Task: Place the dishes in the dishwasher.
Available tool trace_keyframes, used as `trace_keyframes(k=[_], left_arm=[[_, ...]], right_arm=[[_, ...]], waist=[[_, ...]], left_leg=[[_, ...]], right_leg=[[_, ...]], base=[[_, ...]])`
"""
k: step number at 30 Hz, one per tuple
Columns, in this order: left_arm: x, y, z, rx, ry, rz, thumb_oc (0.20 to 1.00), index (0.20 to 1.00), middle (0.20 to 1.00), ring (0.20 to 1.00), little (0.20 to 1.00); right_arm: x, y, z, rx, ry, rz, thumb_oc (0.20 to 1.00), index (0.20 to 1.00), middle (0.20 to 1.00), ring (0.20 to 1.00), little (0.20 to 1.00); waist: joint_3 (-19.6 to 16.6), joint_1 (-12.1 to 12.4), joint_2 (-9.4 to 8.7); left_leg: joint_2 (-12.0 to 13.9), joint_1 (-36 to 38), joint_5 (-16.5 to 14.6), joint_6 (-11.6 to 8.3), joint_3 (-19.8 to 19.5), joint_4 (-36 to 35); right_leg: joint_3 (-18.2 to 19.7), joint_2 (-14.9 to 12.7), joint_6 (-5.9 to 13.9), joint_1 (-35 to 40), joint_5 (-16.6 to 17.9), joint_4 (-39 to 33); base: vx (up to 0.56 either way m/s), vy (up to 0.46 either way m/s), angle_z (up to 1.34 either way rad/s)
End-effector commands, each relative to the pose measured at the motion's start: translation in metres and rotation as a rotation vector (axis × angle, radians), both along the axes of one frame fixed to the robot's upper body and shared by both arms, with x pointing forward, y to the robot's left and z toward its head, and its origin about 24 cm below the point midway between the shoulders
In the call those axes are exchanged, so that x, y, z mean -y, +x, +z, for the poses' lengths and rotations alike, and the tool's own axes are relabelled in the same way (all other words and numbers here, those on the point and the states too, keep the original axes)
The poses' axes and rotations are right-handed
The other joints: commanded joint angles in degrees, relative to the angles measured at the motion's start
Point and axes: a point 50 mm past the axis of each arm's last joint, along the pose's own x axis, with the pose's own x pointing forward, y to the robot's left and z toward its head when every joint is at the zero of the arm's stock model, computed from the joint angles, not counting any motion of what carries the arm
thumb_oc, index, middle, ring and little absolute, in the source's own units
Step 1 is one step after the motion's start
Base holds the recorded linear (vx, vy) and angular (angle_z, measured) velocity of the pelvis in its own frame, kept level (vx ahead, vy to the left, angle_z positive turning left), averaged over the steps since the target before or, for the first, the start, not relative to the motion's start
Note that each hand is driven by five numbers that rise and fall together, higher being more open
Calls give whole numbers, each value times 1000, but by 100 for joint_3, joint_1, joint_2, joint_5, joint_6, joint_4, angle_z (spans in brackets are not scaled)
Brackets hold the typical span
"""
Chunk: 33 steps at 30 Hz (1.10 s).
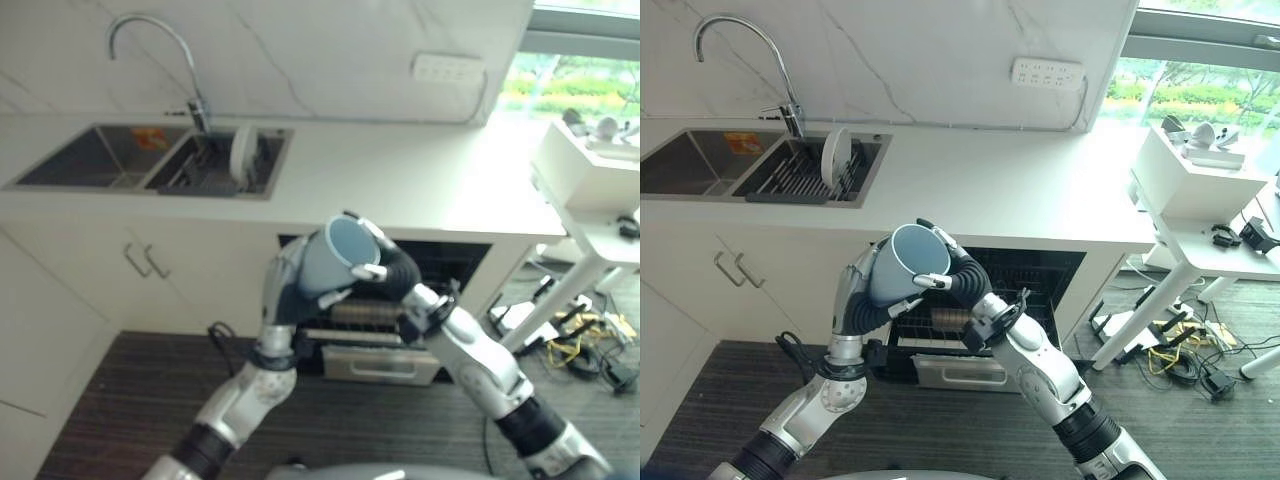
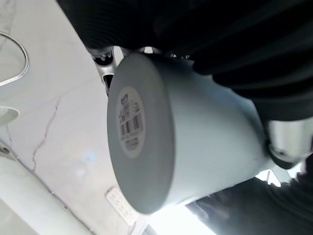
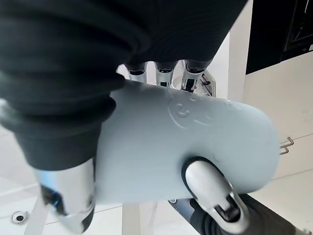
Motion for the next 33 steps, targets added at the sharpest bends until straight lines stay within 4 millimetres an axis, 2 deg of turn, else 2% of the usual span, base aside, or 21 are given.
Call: trace_keyframes(k=[1, 11, 23, 33], left_arm=[[16, 16, 19, 93, -7, -102, 200, 200, 200, 200, 200], [18, 16, 17, 62, -20, -132, 200, 200, 200, 200, 200], [29, 16, 18, -80, -118, -258, 200, 200, 200, 200, 200], [33, 15, 24, -68, -115, -305, 200, 200, 200, 200, 200]], right_arm=[[-13, 13, 45, 181, 89, 23, 1000, 1000, 1000, 1000, 1000], [-18, 13, 46, 195, 61, 37, 1000, 1000, 1000, 1000, 1000], [-27, 9, 49, 226, 27, 137, 1000, 1000, 1000, 1000, 1000], [-29, 11, 48, 225, 6, 128, 1000, 1000, 1000, 1000, 1000]], waist=[[210, 189, 9], [229, 222, 12], [246, 277, 15], [254, 318, 8]], left_leg=[[20, 244, -786, 94, -140, 212], [14, 229, -783, 92, -178, 224], [12, 198, -781, 96, -194, 268], [-3, 170, -769, 101, -238, 288]], right_leg=[[-36, -192, 89, 47, -792, 474], [-73, -195, 83, 48, -809, 503], [-140, -199, 71, 44, -818, 538], [-189, -209, 66, 44, -810, 555]], base=[[0, 0, 0], [0, 0, 0], [0, 0, 0], [1, -2, 5]])
